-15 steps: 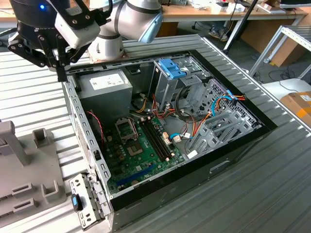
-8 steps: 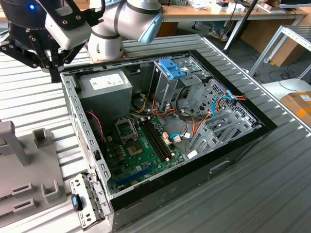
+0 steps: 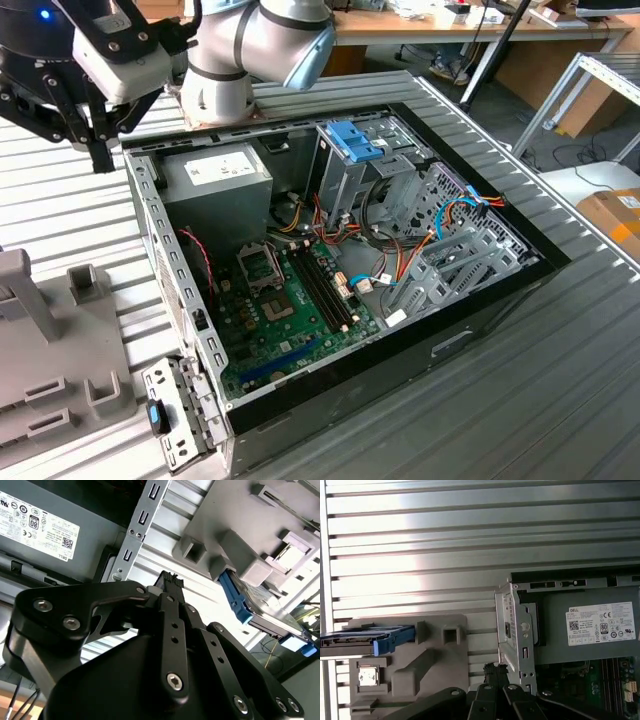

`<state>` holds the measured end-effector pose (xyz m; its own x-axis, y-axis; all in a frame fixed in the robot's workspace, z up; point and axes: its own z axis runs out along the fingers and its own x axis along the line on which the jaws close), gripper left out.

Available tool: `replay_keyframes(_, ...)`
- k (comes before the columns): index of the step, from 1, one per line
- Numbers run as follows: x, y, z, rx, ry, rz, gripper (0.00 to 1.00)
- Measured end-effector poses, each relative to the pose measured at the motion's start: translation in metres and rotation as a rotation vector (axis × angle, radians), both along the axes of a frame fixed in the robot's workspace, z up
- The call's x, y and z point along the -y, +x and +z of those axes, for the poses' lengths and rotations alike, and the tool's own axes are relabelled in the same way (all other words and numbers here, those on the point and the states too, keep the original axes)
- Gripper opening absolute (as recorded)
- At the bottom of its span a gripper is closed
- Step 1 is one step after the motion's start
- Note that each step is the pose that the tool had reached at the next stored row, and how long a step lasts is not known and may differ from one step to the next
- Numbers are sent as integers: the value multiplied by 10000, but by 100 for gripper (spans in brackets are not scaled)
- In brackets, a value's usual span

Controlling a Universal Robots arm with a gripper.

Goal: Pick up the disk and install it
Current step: 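Reach for the disk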

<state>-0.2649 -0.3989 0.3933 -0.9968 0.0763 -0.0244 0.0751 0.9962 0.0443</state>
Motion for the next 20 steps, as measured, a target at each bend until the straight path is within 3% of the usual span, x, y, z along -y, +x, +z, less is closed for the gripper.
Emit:
replay_keyframes(12,0,-286,0,0,0,0,11)
replay_keyframes(20,0,-409,0,1,1,1,11)
